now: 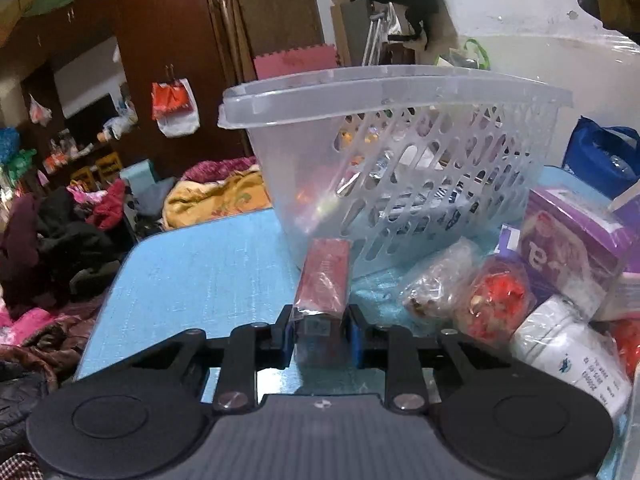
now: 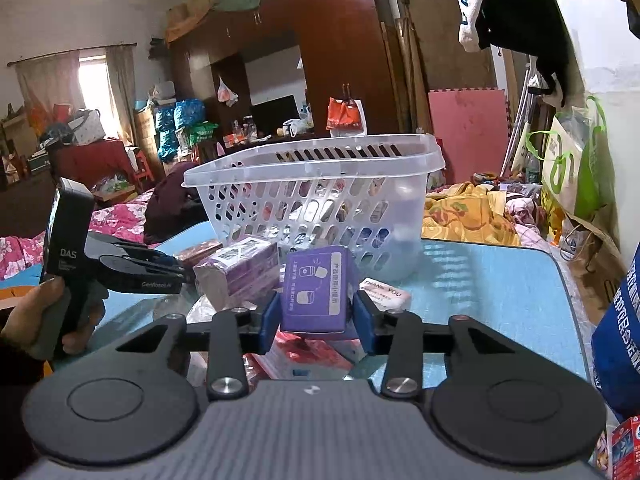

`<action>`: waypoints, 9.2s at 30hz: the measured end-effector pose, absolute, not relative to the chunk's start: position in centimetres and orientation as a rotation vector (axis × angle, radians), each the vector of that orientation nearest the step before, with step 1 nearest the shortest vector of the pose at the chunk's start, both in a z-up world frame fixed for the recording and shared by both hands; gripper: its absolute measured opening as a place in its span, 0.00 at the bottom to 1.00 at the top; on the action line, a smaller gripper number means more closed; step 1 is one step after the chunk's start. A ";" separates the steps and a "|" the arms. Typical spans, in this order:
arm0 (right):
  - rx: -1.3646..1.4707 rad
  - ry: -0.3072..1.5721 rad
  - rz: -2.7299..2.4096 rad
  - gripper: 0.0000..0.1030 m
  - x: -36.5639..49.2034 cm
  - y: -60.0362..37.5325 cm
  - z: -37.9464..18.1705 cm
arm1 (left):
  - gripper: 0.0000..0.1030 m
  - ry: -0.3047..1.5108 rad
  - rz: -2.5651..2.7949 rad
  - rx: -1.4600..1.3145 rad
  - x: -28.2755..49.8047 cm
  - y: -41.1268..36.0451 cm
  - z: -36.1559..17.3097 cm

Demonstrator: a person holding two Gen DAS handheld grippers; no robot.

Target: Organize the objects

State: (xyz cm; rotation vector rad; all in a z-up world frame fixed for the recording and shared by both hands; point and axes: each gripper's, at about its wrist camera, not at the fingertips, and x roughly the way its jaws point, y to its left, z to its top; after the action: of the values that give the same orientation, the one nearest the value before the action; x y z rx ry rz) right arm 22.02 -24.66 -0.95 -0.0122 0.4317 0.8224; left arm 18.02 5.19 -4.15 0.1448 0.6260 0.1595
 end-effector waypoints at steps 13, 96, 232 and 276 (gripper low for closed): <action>-0.045 0.433 0.808 0.41 22.3 -25.1 -2.2 | 0.29 0.436 0.175 0.137 12.5 4.5 -2.0; -0.024 0.312 0.886 0.34 15.2 -24.4 -4.2 | 0.45 0.410 0.150 0.131 9.4 0.6 -4.0; -0.015 0.325 0.728 1.00 18.9 -33.8 -1.9 | 0.86 0.403 0.096 0.206 10.4 -5.5 -3.7; -0.179 0.351 0.826 0.33 18.8 -28.1 -1.7 | 0.46 0.391 0.179 0.224 10.0 -4.3 -4.2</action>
State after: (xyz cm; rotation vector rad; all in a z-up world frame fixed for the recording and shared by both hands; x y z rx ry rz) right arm 18.80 -28.12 -1.66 -0.1794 0.3505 0.8257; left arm 10.00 -4.26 -4.22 0.2241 0.3910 0.1790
